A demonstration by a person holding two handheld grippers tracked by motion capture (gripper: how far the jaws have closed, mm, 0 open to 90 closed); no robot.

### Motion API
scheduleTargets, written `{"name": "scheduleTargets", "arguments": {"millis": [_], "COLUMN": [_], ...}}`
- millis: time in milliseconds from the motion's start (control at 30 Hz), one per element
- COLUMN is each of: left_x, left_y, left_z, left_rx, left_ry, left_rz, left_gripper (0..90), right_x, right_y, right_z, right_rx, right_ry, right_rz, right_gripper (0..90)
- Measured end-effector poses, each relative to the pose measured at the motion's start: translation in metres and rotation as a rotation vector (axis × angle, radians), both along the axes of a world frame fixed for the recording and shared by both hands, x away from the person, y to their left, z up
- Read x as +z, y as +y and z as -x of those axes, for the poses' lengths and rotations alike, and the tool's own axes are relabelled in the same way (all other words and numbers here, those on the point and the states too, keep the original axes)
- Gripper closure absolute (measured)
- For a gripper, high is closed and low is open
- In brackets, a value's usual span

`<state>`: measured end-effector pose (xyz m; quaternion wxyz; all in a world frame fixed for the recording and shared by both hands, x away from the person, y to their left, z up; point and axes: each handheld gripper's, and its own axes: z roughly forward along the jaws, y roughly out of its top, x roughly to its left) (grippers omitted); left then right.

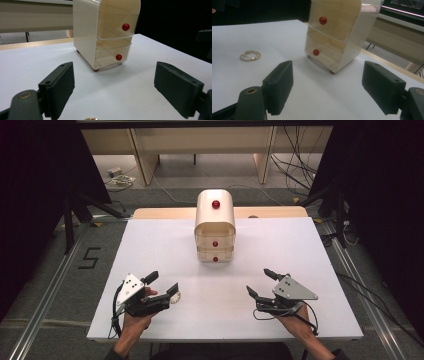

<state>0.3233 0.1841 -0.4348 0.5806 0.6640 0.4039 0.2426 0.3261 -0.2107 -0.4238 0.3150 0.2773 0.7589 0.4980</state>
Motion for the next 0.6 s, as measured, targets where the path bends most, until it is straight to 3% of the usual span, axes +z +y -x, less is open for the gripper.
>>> {"name": "scheduleTargets", "arguments": {"millis": [600], "left_x": [0.0], "left_y": [0.0], "left_z": [0.001], "left_rx": [0.001], "left_ry": [-0.002], "left_rz": [-0.005], "left_gripper": [16.0], "right_x": [0.0], "right_y": [0.032], "right_z": [-0.006], "right_rx": [0.002], "right_ry": [-0.105], "right_rz": [0.127], "right_gripper": [28.2]}}
